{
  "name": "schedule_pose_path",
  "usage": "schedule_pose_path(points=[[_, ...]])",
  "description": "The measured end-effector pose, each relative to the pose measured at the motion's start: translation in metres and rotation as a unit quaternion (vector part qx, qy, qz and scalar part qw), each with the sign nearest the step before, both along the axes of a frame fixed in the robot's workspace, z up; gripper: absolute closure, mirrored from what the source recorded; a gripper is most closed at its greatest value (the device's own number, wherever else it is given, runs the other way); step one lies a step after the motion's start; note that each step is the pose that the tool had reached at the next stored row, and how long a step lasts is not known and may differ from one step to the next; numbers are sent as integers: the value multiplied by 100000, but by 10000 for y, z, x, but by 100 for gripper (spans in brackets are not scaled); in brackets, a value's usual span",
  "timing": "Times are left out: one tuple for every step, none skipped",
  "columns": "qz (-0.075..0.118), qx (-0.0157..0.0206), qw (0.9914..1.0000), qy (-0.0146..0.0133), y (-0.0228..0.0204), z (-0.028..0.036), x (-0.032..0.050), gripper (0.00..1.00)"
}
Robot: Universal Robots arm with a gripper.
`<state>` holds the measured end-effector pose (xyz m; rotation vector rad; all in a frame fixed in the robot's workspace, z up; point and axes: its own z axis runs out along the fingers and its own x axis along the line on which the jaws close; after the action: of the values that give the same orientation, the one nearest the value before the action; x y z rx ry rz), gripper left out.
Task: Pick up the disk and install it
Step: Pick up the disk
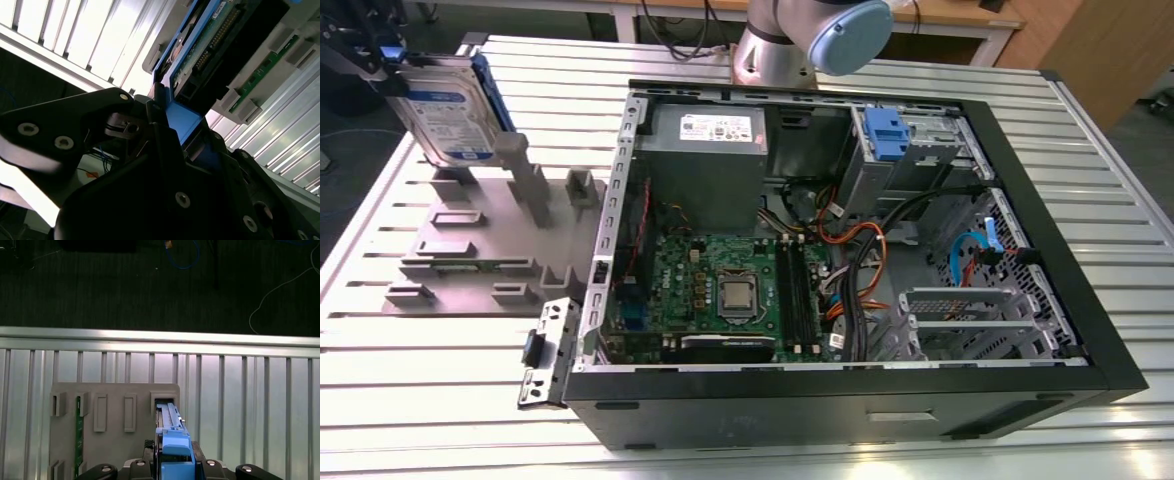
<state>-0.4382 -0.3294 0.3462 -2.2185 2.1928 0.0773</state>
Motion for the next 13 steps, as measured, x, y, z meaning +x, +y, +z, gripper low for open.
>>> schedule_pose_path(points=[[-1,2,100000,-5,0,0,0,63],[-1,3,100000,-8,0,0,0,63],[0,-5,100000,10,0,12,0,63],[-2,-3,100000,7,0,16,0,63],[1,-4,100000,6,0,17,0,63],[-2,-4,100000,11,0,18,0,63],[-2,-7,100000,17,0,21,0,63],[-1,-11,100000,26,0,25,0,63],[-1,-8,100000,17,0,28,0,63],[-1,-6,100000,13,0,32,0,63],[-3,-8,100000,19,0,39,0,63],[-3,-8,100000,18,0,47,0,63],[-1,-5,100000,12,0,54,0,63]])
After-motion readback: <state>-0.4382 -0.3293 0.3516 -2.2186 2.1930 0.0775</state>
